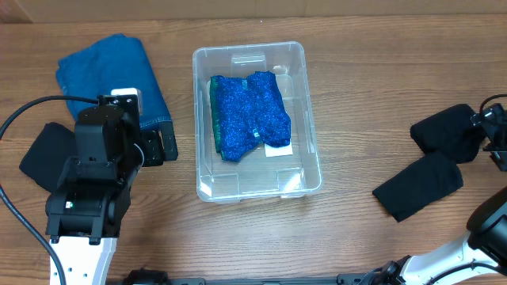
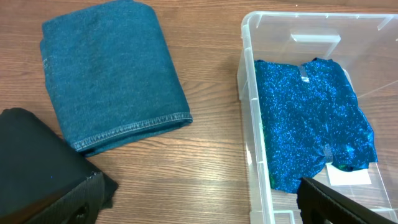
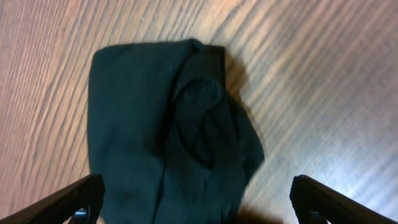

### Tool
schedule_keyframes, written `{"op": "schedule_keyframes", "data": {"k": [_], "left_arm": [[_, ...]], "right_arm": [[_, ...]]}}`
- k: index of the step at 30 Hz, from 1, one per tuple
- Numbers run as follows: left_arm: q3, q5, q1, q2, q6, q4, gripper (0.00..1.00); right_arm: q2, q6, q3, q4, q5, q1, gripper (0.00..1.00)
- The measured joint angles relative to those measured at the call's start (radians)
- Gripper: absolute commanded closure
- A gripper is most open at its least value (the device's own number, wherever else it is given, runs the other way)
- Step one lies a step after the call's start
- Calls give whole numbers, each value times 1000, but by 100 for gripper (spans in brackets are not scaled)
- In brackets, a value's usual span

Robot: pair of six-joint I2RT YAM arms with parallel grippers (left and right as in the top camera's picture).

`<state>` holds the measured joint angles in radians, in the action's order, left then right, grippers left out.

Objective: Pack container
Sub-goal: 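Grasp the black cloth on the right with the right gripper, then place the black cloth into the bin beside the sparkly fabric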

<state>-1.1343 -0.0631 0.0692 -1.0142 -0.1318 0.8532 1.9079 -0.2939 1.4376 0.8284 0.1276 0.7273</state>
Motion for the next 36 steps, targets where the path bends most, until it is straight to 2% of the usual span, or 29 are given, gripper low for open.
{"op": "schedule_keyframes", "data": {"k": [7,9,10,14,16,22,27,31,33,36], "left_arm": [[0,0,0,0,0,1,0],[0,0,0,0,0,1,0],[0,0,0,0,0,0,0],[0,0,0,0,0,0,0],[0,0,0,-1,0,0,0],[0,0,0,-1,0,0,0],[0,0,0,-1,0,0,0],[0,0,0,-1,0,0,0],[0,0,0,-1,0,0,0],[0,0,0,-1,0,0,0]], "right_arm": [[151,42,-16,-59,63,0,0],[154,64,-15,-73,123,-1,18],[154,79,-15,-79,149,-2,33],[171,122,-19,-95,269,-43,82],[172,129,-19,-95,314,-59,96],[147,138,60,-50,512,-77,96],[-125,190,150,-24,601,-208,96],[-348,270,178,-24,645,-511,96],[-360,344,180,-12,623,-709,96],[-294,446,179,-4,488,-965,96]]}}
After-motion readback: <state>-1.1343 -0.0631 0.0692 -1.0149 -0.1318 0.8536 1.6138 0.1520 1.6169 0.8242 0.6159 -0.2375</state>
